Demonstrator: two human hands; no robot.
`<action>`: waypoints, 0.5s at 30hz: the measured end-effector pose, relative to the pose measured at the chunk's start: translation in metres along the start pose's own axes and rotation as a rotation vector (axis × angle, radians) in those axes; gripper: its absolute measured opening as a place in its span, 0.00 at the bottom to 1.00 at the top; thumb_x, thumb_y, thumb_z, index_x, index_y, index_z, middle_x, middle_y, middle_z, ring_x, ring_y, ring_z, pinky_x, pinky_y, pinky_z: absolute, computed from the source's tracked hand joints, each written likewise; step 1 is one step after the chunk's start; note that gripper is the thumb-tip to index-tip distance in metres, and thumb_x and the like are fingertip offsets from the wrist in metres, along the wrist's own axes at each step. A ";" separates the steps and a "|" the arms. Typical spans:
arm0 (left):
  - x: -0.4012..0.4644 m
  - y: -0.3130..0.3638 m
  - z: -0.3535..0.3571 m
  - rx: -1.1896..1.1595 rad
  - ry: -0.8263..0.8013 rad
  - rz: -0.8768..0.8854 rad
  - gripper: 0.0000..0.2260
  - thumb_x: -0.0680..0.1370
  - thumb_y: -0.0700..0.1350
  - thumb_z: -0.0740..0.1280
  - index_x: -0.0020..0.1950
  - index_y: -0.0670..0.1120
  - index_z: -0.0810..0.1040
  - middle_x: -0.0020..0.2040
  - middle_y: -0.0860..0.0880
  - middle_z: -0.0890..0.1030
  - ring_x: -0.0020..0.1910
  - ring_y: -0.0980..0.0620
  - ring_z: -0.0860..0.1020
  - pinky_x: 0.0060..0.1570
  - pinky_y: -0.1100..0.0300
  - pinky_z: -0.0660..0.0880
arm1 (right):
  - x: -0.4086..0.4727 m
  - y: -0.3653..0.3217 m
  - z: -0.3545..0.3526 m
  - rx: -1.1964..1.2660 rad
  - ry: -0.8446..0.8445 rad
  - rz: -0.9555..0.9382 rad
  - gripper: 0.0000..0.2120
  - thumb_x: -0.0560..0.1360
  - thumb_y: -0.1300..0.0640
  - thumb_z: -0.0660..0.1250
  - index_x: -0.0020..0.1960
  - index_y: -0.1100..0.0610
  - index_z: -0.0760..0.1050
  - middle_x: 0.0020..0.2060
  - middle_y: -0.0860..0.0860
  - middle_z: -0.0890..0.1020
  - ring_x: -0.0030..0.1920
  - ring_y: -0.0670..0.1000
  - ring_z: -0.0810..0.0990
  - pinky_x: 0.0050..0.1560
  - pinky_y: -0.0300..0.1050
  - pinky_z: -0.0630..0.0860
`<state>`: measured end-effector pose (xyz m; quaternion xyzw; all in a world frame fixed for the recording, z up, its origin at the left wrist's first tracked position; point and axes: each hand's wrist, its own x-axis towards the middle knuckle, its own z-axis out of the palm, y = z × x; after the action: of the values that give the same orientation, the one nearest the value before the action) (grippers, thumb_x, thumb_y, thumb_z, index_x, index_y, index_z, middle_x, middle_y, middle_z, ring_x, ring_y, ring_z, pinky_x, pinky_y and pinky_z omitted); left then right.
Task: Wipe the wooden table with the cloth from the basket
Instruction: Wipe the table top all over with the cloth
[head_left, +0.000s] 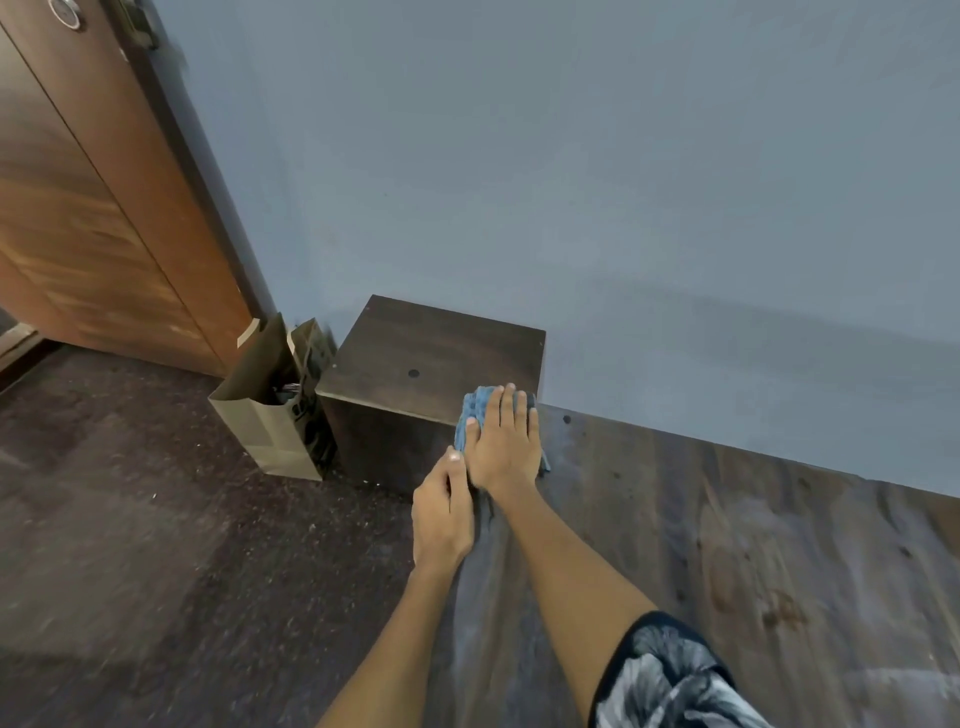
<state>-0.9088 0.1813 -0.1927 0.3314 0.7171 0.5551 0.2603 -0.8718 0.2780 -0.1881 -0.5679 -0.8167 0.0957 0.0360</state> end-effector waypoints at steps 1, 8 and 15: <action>0.000 0.000 0.000 0.021 0.002 0.006 0.22 0.79 0.59 0.50 0.49 0.47 0.78 0.43 0.52 0.81 0.43 0.56 0.78 0.42 0.63 0.72 | 0.007 -0.002 -0.001 -0.008 -0.012 -0.029 0.28 0.82 0.46 0.43 0.76 0.59 0.43 0.76 0.56 0.49 0.76 0.55 0.45 0.74 0.50 0.41; -0.005 0.005 -0.002 0.136 0.086 0.044 0.28 0.78 0.61 0.50 0.70 0.43 0.66 0.43 0.48 0.82 0.44 0.52 0.80 0.44 0.61 0.74 | -0.024 0.033 -0.004 -0.016 -0.077 -0.568 0.32 0.76 0.43 0.36 0.76 0.56 0.49 0.76 0.51 0.53 0.76 0.50 0.46 0.74 0.46 0.41; -0.006 0.006 0.002 0.167 0.107 0.064 0.27 0.76 0.63 0.48 0.55 0.45 0.78 0.43 0.54 0.81 0.44 0.60 0.78 0.47 0.56 0.75 | 0.001 0.029 -0.004 -0.047 0.001 -0.075 0.27 0.81 0.47 0.44 0.76 0.57 0.47 0.76 0.53 0.52 0.76 0.52 0.47 0.74 0.49 0.43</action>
<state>-0.9026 0.1789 -0.1875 0.3446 0.7629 0.5183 0.1749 -0.8448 0.2888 -0.1902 -0.5377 -0.8393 0.0749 0.0267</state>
